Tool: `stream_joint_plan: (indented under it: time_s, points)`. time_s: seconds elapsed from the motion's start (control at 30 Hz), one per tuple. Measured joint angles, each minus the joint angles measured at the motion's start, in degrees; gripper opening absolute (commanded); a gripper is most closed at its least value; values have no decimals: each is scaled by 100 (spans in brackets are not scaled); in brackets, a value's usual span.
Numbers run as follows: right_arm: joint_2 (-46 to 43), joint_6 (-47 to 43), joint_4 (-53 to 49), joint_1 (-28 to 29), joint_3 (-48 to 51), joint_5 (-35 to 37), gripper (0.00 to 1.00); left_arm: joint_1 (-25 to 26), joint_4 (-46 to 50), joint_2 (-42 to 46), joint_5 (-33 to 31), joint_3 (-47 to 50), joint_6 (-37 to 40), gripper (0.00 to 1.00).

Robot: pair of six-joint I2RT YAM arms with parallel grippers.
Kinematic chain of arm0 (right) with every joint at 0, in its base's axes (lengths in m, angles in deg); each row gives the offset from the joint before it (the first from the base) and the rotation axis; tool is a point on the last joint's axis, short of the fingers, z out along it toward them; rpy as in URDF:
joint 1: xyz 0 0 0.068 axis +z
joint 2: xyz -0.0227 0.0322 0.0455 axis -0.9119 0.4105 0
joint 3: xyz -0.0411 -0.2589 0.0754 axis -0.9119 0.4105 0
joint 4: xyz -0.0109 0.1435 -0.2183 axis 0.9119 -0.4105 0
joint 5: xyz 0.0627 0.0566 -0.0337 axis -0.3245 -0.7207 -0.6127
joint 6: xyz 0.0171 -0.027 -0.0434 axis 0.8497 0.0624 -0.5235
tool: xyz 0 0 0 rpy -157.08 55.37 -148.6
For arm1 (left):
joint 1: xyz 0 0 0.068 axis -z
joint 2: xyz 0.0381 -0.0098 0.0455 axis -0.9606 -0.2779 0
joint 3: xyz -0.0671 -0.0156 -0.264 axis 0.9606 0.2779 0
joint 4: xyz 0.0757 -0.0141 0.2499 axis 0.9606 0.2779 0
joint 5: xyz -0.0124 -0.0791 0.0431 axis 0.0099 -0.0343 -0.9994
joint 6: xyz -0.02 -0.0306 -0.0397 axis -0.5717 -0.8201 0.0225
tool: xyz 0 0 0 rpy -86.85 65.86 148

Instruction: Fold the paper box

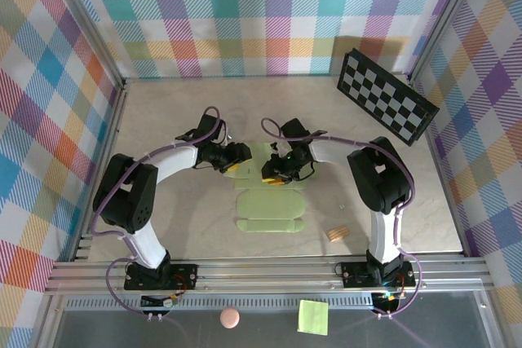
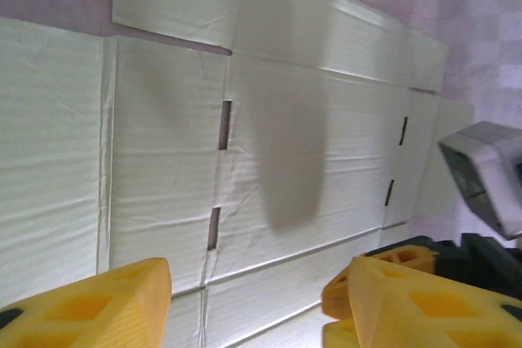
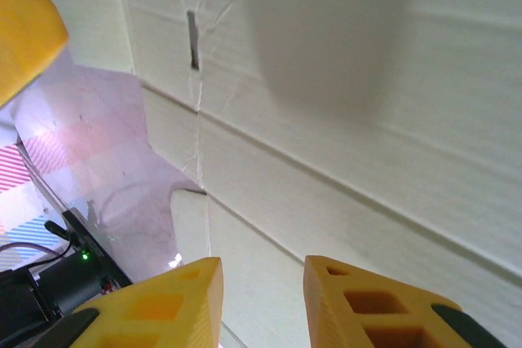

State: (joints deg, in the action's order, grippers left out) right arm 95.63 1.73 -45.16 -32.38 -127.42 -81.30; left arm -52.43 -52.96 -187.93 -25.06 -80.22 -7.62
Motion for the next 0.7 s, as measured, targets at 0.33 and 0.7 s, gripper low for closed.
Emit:
stream_joint_plan:
  time_s: [0.33,0.7]
  points:
    - [48,42,-39,72,-181,136,36,2,2,385,-31,393,-50,59]
    - [302,28,-37,116,-254,258,45,2,9,463,-52,807,-50,59]
